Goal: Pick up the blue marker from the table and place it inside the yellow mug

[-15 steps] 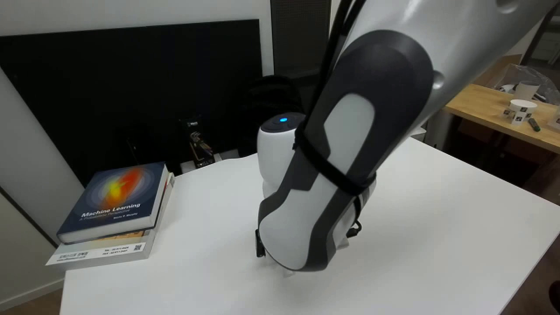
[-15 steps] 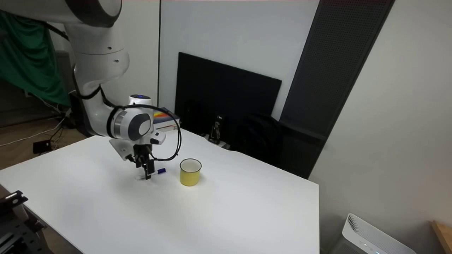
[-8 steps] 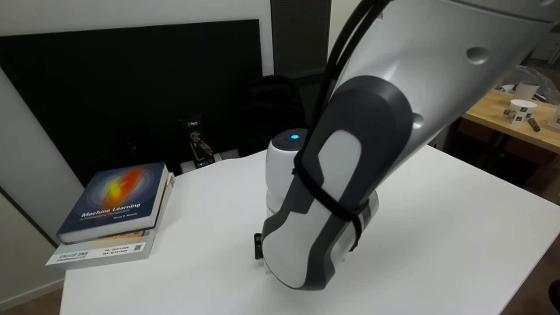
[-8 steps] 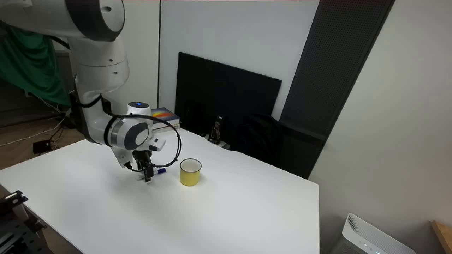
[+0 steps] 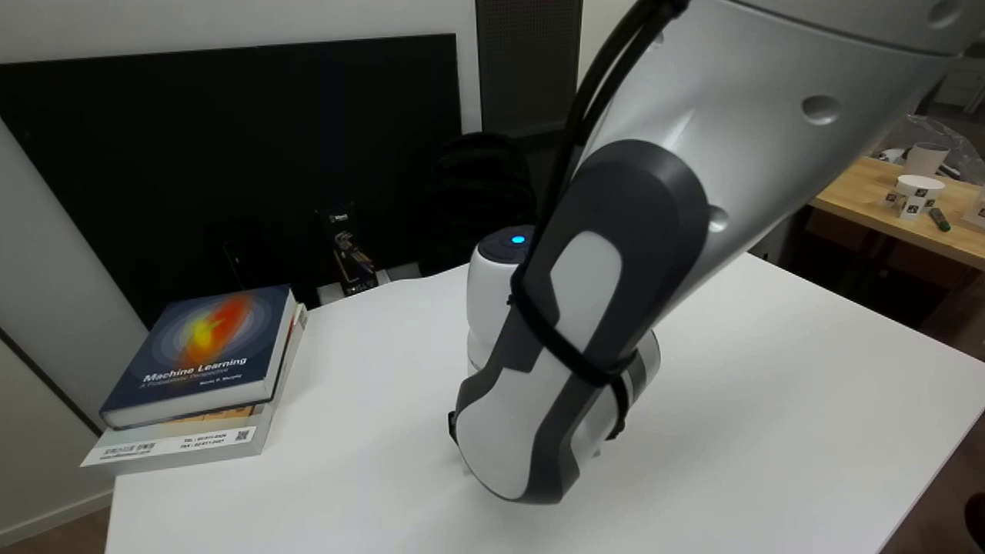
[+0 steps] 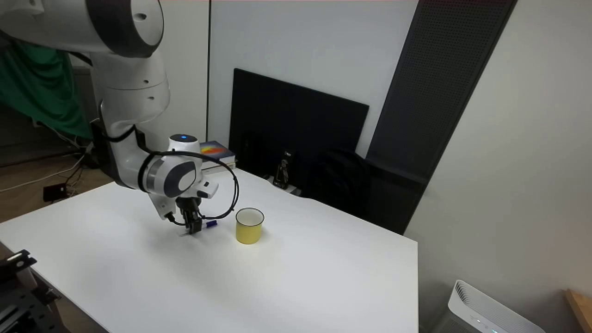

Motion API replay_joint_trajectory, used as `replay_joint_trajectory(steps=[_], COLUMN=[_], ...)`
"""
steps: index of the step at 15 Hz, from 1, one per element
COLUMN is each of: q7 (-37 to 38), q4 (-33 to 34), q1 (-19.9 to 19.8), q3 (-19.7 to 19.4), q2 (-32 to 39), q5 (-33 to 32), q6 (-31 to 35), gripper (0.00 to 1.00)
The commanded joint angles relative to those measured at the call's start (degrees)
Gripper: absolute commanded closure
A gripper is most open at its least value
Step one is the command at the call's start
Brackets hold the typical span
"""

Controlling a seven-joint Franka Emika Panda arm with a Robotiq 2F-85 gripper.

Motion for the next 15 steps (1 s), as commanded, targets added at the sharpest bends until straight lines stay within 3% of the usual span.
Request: replay_joint_trajectory(steps=[1, 2, 3, 15], q7=[0.3, 0.7, 1.0, 2.1], q4=[3.3, 3.9, 4.5, 11.9], q1=[0.0, 0.2, 0.1, -2.1], q3=[-1.3, -2.0, -2.4, -4.9], q2=[1.9, 1.9, 1.8, 0.6], q5=[1.2, 1.2, 1.0, -1.7], q6=[-4.2, -6.0, -7.9, -20.0], gripper=[0.95, 0.99, 0.94, 0.94])
